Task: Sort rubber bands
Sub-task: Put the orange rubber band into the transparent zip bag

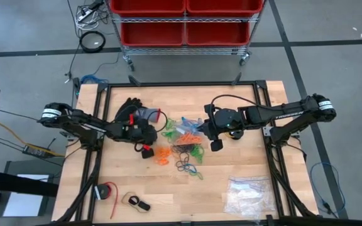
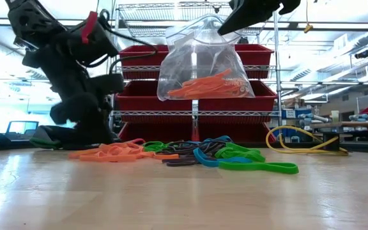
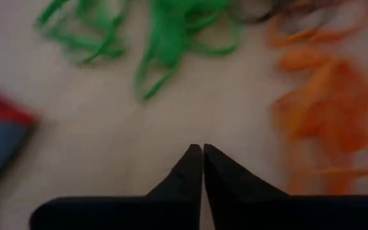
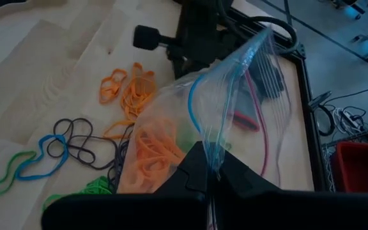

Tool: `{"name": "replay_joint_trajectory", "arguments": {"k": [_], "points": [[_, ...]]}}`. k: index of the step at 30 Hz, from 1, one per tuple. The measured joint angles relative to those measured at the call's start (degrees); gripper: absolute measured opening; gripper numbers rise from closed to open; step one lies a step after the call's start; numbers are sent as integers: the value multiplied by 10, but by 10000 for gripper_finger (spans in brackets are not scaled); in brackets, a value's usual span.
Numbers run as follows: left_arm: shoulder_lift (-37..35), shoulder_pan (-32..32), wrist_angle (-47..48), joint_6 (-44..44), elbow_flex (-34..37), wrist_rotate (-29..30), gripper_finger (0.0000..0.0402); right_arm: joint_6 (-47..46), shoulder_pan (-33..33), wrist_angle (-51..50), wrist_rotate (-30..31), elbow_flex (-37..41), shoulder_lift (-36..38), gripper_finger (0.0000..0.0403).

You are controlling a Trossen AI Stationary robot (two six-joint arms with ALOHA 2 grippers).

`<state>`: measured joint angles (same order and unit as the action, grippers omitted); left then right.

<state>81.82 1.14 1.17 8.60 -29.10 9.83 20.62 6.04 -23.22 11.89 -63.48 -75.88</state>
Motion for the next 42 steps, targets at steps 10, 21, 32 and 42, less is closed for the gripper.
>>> {"name": "replay_joint_trajectory", "arguments": {"k": [10,21,32,42], "points": [[-22,1,-21,40,-1,-38,105,0,0,-3,0,0,0,0],[-17,1,-25,52,3,-124,110,0,0,2,0,0,0,0],[-5,1,-20,53,3,-88,110,0,0,3,0,0,0,0],[59,1,-88,53,1,-84,92,0,0,5,0,0,0,0]]}}
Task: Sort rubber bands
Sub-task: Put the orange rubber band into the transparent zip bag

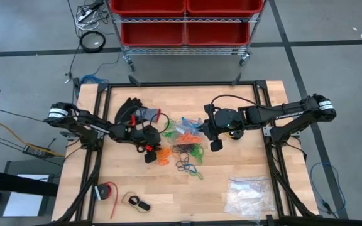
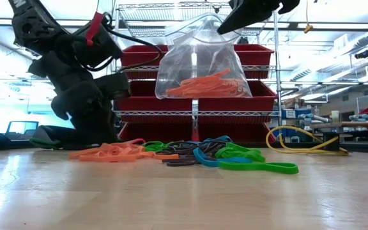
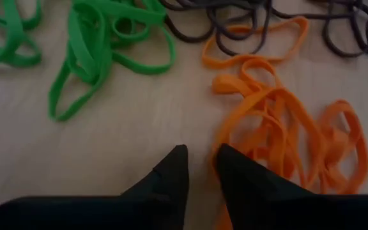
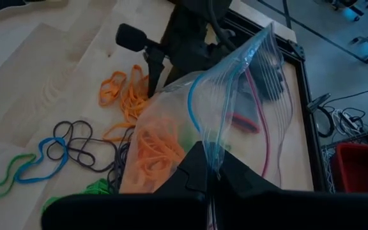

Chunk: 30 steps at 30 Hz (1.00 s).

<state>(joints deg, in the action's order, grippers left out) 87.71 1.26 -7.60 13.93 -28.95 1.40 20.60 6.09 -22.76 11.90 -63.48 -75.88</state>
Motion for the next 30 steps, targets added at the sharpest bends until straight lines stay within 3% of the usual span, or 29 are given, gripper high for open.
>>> {"name": "replay_joint_trajectory", "arguments": {"k": [6,11,19,30], "points": [[4,0,-15,-20,-4,22,10,0,0,0,0,0,0,0],[4,0,18,-44,-23,53,4,0,0,0,0,0,0,0],[-43,10,174,-91,-118,123,2,0,0,-2,0,0,0,0],[-134,60,291,-193,-293,289,1,0,0,-2,0,0,0,0]]}}
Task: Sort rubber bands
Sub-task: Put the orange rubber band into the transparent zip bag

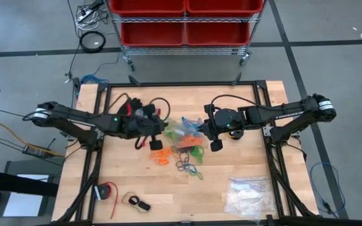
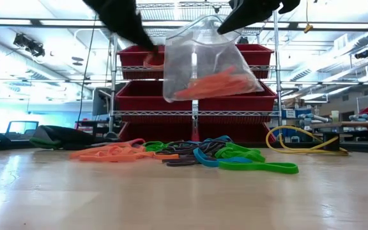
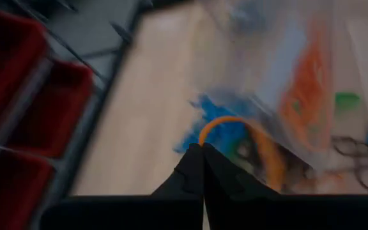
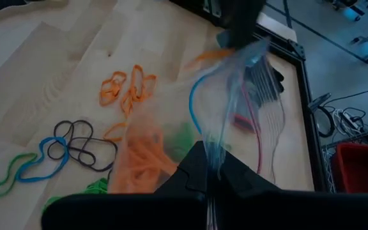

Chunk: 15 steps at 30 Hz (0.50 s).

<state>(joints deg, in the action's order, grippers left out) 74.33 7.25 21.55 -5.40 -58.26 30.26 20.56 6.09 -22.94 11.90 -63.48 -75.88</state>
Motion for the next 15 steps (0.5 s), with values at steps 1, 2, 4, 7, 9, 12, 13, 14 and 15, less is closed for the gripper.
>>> {"name": "replay_joint_trajectory", "arguments": {"k": [1,2,4,7,9,12,13,14,15], "points": [[-3,3,0,-11,-15,16,1,0,0,0,0,0,0,0],[-4,5,-4,-24,-29,27,1,0,0,-1,0,0,0,0],[-6,8,-8,-50,-51,41,1,0,0,0,0,0,0,0],[-6,8,-34,-82,-77,49,0,0,0,0,0,0,0,0],[-6,7,-55,-105,-86,56,0,0,0,0,0,0,0,0],[-6,7,-94,-137,-92,62,0,0,0,1,0,0,0,0],[-6,7,-109,-144,-93,62,0,0,0,1,0,0,0,0],[-6,7,-123,-154,-94,62,0,0,0,0,0,0,0,0],[-5,7,-132,-159,-94,62,0,0,0,1,0,0,0,0]]}}
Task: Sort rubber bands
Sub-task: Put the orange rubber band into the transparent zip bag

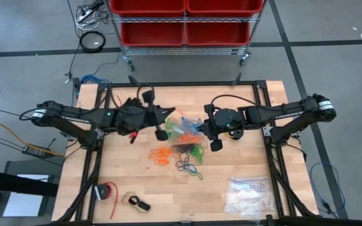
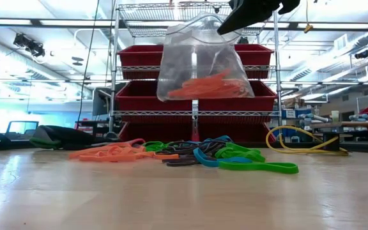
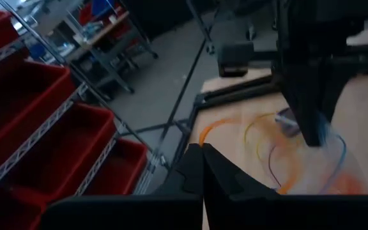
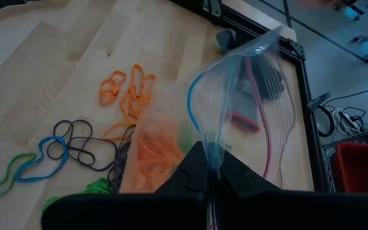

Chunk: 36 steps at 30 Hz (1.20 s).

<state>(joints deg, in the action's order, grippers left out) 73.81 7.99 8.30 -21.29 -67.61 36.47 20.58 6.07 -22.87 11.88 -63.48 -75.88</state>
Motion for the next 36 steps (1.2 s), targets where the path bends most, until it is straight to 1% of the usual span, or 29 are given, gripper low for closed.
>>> {"name": "replay_joint_trajectory", "arguments": {"k": [6,16,22,27,29,31,36], "points": [[20,0,-40,-6,-1,-10,0,0,0,1,0,0,0,0],[93,3,-52,-3,0,-12,0,0,0,1,0,0,0,0],[105,14,-54,-8,0,-12,0,0,0,-2,0,0,0,0],[105,23,-34,-10,0,-12,3,0,0,-1,0,0,0,0],[105,27,-17,-10,0,-15,12,0,0,-1,0,0,0,0],[105,31,-1,-10,0,-23,29,0,0,-1,0,0,0,0],[105,47,9,3,0,-27,101,0,0,-1,0,0,0,0]]}}
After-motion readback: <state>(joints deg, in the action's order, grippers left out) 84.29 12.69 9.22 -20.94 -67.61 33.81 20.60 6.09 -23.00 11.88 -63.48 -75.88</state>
